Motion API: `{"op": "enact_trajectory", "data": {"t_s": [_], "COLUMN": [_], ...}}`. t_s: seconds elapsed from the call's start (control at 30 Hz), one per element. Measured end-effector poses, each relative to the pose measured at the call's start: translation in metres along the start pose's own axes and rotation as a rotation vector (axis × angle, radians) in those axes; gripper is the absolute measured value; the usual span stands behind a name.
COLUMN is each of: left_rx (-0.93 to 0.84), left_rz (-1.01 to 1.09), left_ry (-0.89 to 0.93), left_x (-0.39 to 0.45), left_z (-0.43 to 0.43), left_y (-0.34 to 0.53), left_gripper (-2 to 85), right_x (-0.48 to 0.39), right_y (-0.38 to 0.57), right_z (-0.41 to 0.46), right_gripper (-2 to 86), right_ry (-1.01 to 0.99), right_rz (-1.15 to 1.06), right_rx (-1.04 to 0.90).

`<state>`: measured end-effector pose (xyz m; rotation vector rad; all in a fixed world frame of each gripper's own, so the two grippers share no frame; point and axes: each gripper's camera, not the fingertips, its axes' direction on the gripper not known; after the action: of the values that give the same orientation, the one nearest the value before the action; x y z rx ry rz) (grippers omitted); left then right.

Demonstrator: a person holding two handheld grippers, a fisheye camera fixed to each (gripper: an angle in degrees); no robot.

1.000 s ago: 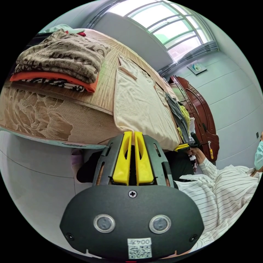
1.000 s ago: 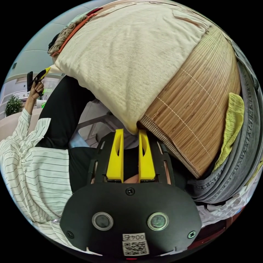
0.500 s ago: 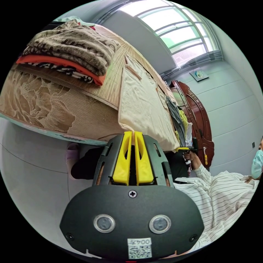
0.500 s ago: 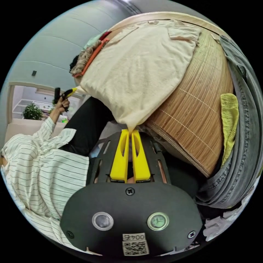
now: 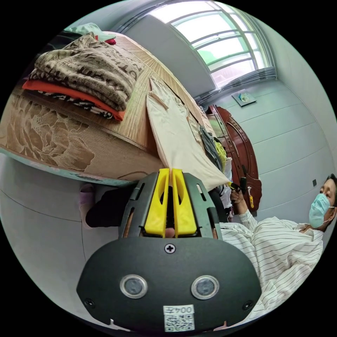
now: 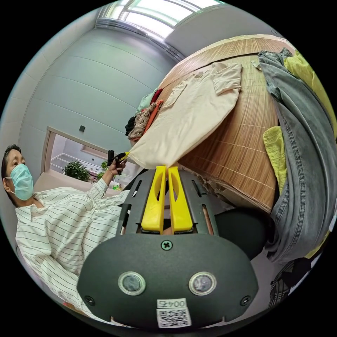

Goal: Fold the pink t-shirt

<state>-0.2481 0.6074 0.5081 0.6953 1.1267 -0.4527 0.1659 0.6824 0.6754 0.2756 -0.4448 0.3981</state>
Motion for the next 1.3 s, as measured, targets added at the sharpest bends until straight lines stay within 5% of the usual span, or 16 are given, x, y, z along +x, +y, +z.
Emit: {"op": "enact_trajectory", "data": {"t_s": [0.8,1.3], "left_rx": [0.048,0.215], "left_rz": [-0.069,-0.066], "left_ry": [0.169,0.303], "left_x": [0.023,0.06], "left_z": [-0.038,-0.029], "left_y": [0.109,-0.107], "left_gripper": [1.3,1.4], "right_x": [-0.007,0.005], "right_y": [0.186,0.031], "right_z": [-0.077,-0.161], "right_gripper": [-0.7,-0.5], "right_ry": [-0.061,-0.132], "right_rz": [0.143,0.112], "right_rx": [0.081,0.319]}}
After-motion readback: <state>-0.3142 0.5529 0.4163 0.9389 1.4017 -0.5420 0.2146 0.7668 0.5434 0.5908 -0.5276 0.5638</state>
